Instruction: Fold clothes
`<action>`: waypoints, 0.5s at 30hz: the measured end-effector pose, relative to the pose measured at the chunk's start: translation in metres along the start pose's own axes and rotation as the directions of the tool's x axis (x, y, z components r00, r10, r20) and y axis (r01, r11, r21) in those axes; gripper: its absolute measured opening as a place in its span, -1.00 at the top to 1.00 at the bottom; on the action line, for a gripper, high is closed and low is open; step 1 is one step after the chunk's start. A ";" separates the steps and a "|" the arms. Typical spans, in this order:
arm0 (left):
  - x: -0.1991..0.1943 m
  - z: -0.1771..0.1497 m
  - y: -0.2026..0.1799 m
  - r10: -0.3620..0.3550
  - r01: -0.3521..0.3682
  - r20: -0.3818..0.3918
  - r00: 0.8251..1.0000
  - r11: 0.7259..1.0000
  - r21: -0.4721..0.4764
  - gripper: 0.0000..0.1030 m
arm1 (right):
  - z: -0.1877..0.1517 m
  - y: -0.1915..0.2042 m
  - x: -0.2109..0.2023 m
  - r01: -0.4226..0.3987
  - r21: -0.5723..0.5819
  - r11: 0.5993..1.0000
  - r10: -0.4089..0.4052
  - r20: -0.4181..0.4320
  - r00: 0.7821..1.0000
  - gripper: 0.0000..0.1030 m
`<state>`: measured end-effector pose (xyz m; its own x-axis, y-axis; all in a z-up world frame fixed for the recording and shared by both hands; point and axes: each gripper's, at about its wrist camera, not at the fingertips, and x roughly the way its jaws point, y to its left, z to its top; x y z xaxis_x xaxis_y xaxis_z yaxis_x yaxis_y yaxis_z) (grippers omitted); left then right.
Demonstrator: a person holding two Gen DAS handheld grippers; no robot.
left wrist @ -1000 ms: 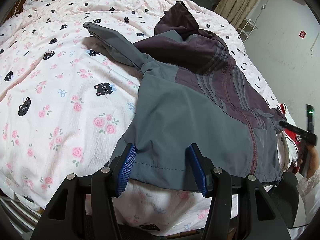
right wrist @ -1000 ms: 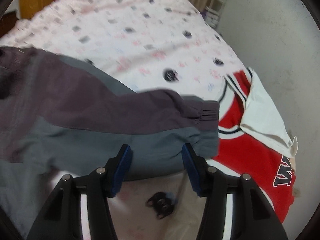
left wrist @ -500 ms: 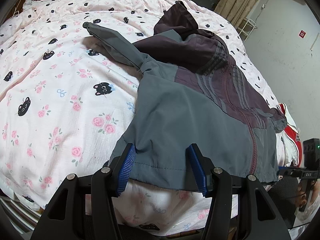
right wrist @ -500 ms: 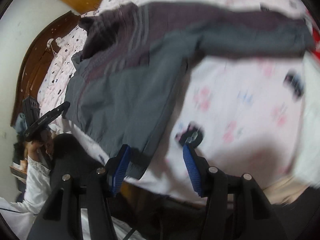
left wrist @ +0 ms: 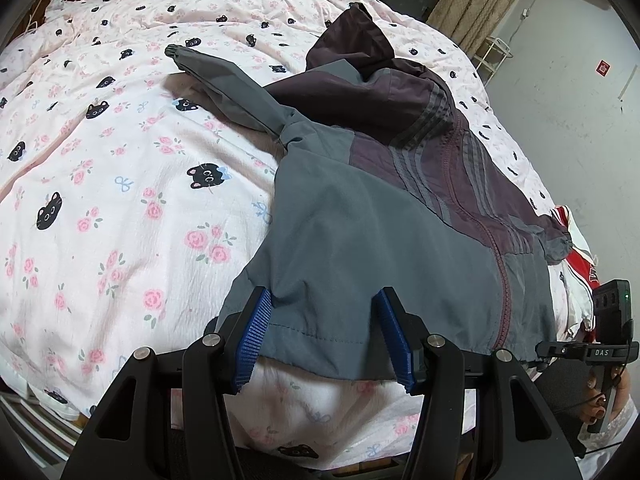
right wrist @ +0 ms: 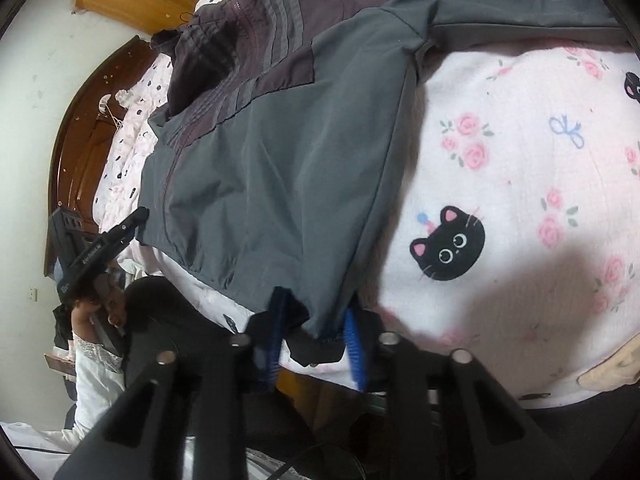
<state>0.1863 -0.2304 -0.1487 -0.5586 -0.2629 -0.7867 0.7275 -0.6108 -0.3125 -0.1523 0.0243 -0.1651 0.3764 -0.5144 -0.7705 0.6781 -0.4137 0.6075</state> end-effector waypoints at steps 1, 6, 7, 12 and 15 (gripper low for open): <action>-0.002 -0.001 0.000 -0.002 0.002 0.004 1.000 1.000 0.000 0.03 | 0.000 0.000 -0.002 -0.002 -0.003 1.000 0.002 -0.001 1.000 0.68; -0.020 -0.008 -0.001 -0.009 0.009 0.043 0.999 1.000 -0.011 0.03 | 0.001 0.001 -0.017 -0.005 -0.027 1.000 0.005 -0.008 1.000 0.72; -0.023 -0.010 -0.001 -0.003 0.004 0.047 0.999 1.000 -0.013 0.03 | 0.001 0.002 -0.020 -0.004 -0.034 0.999 0.004 -0.007 1.000 0.72; -0.030 -0.011 0.002 0.048 -0.048 0.054 0.997 0.999 -0.009 0.02 | 0.003 0.003 -0.029 0.020 -0.071 0.997 -0.021 -0.011 1.000 0.72; -0.017 -0.003 0.010 0.026 -0.027 -0.016 1.000 0.999 -0.020 0.01 | 0.005 -0.002 -0.032 0.026 -0.073 0.997 -0.027 -0.018 0.999 0.72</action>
<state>0.2047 -0.2299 -0.1405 -0.5328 -0.2671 -0.8030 0.7501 -0.5883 -0.3021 -0.1684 0.0378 -0.1410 0.3690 -0.4892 -0.7903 0.7318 -0.3713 0.5716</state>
